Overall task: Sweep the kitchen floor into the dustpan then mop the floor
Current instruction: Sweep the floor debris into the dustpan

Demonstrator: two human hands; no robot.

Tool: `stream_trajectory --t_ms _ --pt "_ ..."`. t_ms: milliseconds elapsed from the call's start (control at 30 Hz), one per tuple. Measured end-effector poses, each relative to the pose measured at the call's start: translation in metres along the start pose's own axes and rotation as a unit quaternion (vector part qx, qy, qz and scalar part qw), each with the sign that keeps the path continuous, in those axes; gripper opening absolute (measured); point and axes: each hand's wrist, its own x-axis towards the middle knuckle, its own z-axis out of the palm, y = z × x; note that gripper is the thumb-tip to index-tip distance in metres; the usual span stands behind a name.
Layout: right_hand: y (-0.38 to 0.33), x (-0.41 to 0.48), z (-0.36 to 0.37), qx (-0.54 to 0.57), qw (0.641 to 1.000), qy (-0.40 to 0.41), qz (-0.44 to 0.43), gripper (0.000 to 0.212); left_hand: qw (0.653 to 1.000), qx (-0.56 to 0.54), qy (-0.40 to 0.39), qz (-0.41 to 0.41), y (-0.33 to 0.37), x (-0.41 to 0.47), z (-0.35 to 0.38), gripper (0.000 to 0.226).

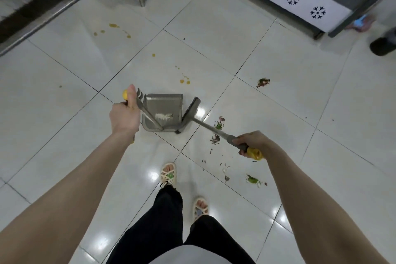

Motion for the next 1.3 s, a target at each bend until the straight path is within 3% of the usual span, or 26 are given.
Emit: stream_trajectory --t_ms 233,433,633,933,1300 --pt "-0.072 0.028 0.087 0.008 0.999 -0.036 -0.021 0.02 1.0 0.029 0.012 0.001 0.022 0.077 -0.03 0.077" --pt "-0.104 0.05 0.131 0.03 0.999 -0.029 0.03 0.018 0.999 0.05 0.0 0.002 0.031 0.118 -0.033 0.073" --pt "-0.08 0.042 0.092 0.07 0.993 0.002 0.098 0.025 0.996 0.065 -0.05 0.018 0.037 0.121 -0.01 0.082" --pt "-0.006 0.01 0.034 0.169 0.97 0.088 0.153 0.02 0.987 0.11 -0.107 0.049 0.042 0.097 0.043 0.08" --pt "0.019 -0.028 0.016 0.19 0.972 0.112 0.085 0.028 0.984 0.106 -0.131 0.064 0.044 0.066 0.056 0.083"
